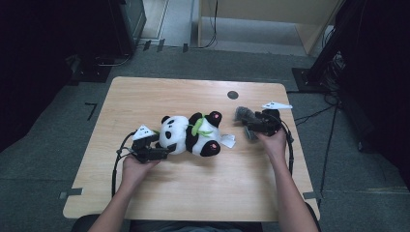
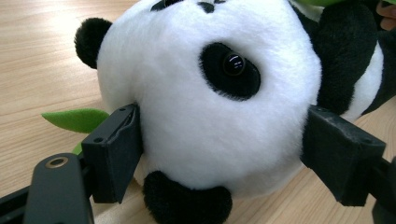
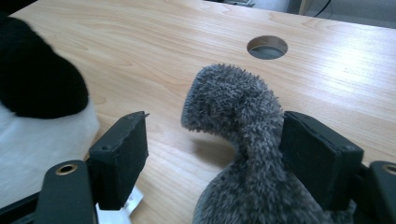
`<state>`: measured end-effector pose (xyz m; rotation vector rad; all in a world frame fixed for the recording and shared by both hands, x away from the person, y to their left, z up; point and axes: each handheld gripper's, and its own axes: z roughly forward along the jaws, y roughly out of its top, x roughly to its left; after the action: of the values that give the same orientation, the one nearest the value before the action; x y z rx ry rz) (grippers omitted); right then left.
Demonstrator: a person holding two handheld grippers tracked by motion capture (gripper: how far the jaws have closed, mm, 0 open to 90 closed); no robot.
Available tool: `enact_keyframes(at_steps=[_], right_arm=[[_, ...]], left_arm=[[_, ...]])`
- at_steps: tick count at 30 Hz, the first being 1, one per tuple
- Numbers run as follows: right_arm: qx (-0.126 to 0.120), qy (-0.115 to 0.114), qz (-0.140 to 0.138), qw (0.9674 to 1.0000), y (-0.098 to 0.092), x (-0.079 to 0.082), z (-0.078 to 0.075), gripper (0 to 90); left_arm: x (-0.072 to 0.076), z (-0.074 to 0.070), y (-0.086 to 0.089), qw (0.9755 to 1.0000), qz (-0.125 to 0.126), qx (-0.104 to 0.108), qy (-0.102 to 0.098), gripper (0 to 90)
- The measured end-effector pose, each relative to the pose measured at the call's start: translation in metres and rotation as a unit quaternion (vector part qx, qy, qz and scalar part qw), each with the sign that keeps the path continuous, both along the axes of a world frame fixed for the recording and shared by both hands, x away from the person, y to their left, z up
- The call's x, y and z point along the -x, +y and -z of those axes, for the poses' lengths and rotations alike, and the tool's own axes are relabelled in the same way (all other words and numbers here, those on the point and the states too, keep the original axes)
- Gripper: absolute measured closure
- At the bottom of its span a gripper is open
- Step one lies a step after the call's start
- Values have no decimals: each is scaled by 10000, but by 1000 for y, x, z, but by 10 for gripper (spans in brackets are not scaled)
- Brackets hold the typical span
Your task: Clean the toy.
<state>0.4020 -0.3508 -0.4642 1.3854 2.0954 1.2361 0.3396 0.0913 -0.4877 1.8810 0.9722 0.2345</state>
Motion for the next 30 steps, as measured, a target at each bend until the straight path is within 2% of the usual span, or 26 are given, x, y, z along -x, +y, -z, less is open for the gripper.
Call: enact_keyframes(at_steps=[6,13,19,24,27,30], right_arm=[[67,-80,-70,9999,10,16,-10,189],[114,-202,-293,9993,31,33,-20,198],[152,-185,-425,9988,49,50,-24,205],[114,-241,-670,9974,66,63,-31,217],[71,-175,-847,9962,75,70,-33,237],[84,-203,-986,9949,84,77,-36,231]], left_arm=[[-4,-1,0,10000,82,-42,25,169],[-4,-1,0,10000,75,-52,12,166],[-4,0,-1,9999,65,-66,-40,165],[-3,0,-1,9999,120,-99,-32,173],[-1,-1,-1,9997,145,-163,-64,175],[-1,-1,-1,9998,134,-156,-58,175]])
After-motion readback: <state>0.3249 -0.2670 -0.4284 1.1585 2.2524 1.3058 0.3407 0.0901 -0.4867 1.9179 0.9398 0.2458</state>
